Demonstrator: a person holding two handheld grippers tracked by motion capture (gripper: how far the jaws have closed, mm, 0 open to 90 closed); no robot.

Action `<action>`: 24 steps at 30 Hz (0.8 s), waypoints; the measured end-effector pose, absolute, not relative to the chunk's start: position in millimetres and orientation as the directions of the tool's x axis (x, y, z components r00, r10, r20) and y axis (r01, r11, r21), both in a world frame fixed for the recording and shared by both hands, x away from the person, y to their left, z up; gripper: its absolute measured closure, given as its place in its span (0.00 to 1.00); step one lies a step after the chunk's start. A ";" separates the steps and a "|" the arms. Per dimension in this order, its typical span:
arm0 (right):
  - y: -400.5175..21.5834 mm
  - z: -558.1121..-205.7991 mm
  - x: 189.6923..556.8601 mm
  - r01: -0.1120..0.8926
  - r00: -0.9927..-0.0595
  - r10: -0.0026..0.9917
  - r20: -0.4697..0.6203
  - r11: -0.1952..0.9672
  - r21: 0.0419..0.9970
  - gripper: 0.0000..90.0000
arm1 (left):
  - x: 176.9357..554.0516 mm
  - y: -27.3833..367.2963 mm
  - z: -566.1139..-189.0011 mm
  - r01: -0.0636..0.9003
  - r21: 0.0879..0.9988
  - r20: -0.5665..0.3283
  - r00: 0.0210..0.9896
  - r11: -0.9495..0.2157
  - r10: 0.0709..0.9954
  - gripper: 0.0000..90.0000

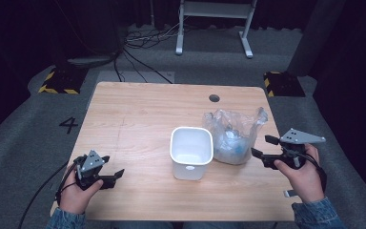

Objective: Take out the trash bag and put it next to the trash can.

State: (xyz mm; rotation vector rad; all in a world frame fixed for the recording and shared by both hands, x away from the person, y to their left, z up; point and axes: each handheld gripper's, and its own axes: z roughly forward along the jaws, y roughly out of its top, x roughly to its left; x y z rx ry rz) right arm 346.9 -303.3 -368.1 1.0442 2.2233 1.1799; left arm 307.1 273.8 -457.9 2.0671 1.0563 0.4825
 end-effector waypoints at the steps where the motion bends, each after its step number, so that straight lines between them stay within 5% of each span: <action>1: -306.1 -370.1 346.3 0.430 -0.627 0.779 -0.011 0.359 0.828 0.28 | 307.6 275.8 -457.7 0.534 0.755 0.000 0.582 -0.382 0.813 0.27; 24: -347.2 -441.2 344.1 0.562 -0.563 0.827 0.000 0.382 0.733 0.19 | 307.0 309.2 -478.1 0.554 0.722 0.034 0.571 -0.415 0.820 0.25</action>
